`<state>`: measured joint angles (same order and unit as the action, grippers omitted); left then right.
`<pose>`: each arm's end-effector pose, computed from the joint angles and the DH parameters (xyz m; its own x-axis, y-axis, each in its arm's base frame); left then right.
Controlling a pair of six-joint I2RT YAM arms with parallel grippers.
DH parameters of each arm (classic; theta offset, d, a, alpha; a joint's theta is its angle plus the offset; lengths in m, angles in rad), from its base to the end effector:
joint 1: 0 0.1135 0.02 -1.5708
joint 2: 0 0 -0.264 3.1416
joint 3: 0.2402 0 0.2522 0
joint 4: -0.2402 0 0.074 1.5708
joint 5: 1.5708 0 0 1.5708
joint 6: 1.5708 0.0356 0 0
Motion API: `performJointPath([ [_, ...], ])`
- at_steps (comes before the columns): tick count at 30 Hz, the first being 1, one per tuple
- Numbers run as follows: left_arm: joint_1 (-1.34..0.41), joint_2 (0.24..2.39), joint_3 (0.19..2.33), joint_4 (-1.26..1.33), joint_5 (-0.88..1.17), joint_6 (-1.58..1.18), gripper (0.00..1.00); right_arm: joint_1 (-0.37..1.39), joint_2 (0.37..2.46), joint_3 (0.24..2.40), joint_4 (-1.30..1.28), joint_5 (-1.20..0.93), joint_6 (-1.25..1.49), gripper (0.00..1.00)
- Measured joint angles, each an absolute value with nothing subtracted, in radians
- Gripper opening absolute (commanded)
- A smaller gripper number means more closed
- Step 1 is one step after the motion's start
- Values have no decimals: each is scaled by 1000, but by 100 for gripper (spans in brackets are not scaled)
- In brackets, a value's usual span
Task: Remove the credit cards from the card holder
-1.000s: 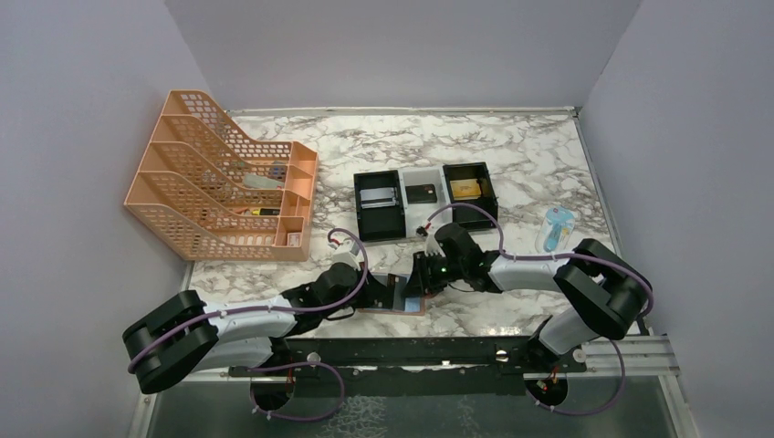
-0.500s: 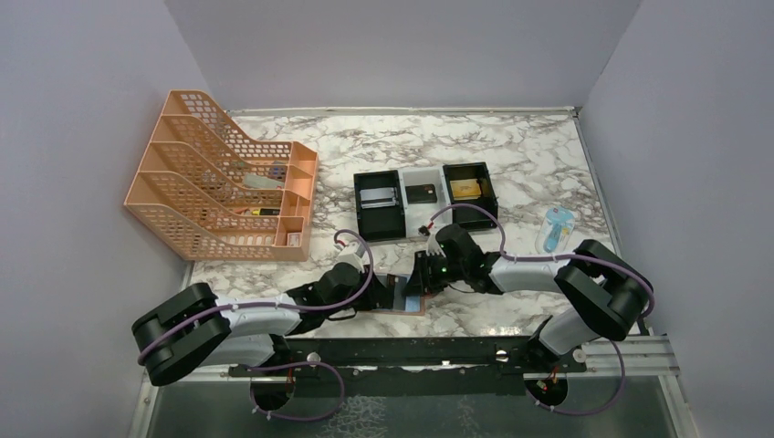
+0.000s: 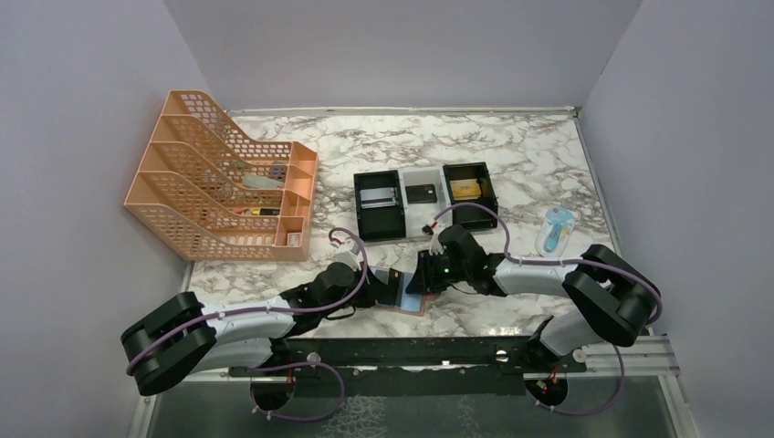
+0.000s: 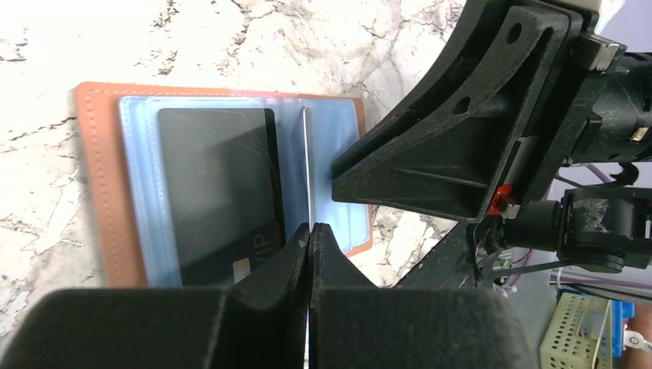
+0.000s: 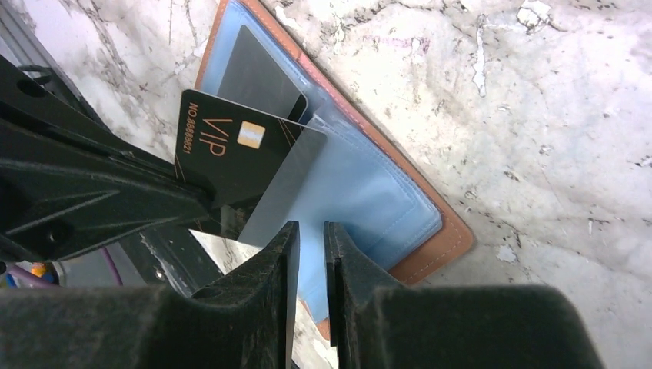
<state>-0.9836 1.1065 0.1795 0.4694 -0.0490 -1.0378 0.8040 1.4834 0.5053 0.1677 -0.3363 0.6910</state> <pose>0.1095 -0.1614 0.1412 -0.8196 -0.3212 -0.4745 0.1993 0.6165 -0.7617 0.1704 0.1937 0.1289 -0.9212 -0.0890 -0.3787 -0.3251 0.7110 0.6235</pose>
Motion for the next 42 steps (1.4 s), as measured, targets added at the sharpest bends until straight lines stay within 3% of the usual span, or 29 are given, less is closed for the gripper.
performJointPath([
  [28, -984, 865, 303, 45, -164, -943, 0, 803, 1413, 521, 175, -448, 669, 21],
  [42, -984, 638, 308, -179, -327, -993, 0, 862, 1585, 676, 176, -430, 675, 21],
])
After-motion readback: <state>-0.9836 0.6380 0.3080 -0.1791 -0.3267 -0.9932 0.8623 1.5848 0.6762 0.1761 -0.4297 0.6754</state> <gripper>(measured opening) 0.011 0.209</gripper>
